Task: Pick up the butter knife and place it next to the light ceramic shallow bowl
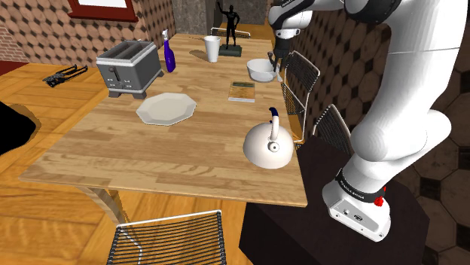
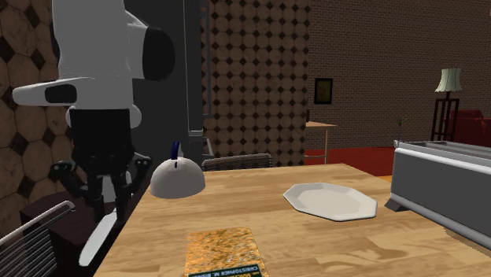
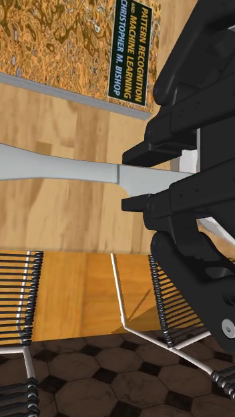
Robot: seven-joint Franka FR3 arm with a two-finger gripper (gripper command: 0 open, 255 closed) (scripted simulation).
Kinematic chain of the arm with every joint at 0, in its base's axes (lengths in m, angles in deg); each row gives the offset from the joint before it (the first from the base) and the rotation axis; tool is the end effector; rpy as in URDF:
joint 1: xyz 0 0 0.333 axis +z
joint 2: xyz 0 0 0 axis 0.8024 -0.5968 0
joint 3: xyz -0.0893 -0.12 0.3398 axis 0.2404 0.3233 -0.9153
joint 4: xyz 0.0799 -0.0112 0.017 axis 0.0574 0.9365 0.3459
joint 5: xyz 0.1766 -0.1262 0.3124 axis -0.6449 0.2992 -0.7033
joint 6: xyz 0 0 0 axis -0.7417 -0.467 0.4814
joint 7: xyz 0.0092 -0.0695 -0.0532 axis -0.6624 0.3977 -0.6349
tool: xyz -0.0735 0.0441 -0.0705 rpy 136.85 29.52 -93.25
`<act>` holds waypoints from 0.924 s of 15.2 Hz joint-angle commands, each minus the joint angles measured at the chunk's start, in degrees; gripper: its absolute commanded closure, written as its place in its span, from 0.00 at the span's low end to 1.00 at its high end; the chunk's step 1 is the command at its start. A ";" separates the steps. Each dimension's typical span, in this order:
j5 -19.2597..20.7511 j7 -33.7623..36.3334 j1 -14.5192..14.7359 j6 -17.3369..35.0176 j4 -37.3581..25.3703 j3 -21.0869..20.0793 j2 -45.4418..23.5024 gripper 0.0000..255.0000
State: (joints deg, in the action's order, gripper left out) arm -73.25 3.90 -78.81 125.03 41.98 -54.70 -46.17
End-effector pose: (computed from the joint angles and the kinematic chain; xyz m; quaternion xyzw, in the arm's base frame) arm 0.5853 -0.3270 0.4286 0.9204 -0.3909 -0.0039 0.0026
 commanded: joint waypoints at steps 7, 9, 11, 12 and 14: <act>-0.26 -0.27 -0.15 5.10 2.55 -0.08 -2.53 1.00; -0.33 -0.31 -0.17 6.34 3.06 -0.12 -3.27 1.00; -0.40 -0.35 -0.19 7.56 3.51 -0.16 -4.04 1.00; -0.44 -0.37 -0.20 8.17 3.72 -0.18 -4.43 1.00; -0.51 -0.41 -0.23 9.36 4.10 -0.22 -5.26 1.00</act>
State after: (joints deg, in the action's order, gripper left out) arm -73.70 3.51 -79.03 133.81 46.08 -54.87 -50.78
